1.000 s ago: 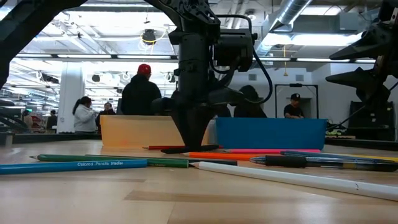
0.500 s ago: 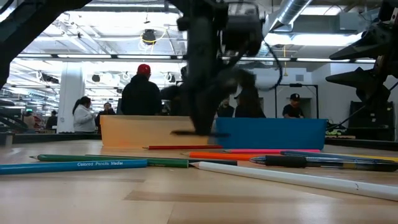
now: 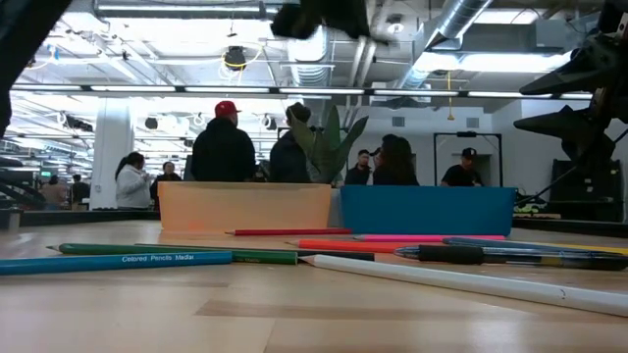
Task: Sort pens & pencils
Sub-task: Put the top black pen into the orange bin
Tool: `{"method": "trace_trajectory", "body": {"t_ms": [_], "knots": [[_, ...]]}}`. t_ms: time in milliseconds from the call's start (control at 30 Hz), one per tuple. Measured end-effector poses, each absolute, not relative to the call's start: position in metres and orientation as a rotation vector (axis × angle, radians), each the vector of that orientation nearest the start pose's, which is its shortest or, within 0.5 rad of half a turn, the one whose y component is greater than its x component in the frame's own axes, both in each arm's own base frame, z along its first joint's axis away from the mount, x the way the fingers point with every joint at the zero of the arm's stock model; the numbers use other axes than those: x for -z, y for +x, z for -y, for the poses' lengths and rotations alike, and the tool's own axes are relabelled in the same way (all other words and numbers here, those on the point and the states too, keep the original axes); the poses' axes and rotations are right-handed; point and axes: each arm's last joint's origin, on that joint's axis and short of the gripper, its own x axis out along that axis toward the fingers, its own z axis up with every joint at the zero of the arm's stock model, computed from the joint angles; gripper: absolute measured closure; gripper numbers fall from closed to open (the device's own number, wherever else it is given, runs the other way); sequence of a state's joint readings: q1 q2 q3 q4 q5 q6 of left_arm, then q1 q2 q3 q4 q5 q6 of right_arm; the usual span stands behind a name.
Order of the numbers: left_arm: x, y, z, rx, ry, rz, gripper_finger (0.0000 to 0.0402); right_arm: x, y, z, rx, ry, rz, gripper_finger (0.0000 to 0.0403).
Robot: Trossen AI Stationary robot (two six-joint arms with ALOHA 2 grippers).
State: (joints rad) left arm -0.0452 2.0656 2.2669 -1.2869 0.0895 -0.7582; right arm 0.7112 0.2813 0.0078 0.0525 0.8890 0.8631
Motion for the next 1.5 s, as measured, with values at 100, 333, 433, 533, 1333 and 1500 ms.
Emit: {"method": "trace_trajectory", "body": {"t_ms": [100,333,433,533,1333,1500], "knots": [[-0.389,0.402,0.02,-0.262,-0.703,-0.967,0.0377,-0.15,0.092,-0.05,0.231,0.701,-0.066,0.0178],[-0.454,0.369,0.025,-0.106,-0.667,-0.658,0.0377,-0.15,0.092,-0.05,0.232,0.7,-0.066,0.0178],[-0.477,0.36,0.033,-0.004,-0.601,-0.519,0.0376,-0.149,0.092,-0.05,0.232,0.7,-0.067,0.0178],[-0.501,0.347,0.046,0.139,-0.512,-0.383,0.0376,-0.149,0.092,-0.05,0.232,0.7,-0.067,0.0178],[-0.557,0.311,0.116,0.646,-0.277,0.048,0.0374,-0.149,0.092,-0.05,0.23,0.701,-0.068,0.0178],[-0.539,0.31,0.086,0.094,-0.238,-0.116,0.0374,-0.149,0.092,-0.05,0.23,0.702,-0.068,0.0178]]}}
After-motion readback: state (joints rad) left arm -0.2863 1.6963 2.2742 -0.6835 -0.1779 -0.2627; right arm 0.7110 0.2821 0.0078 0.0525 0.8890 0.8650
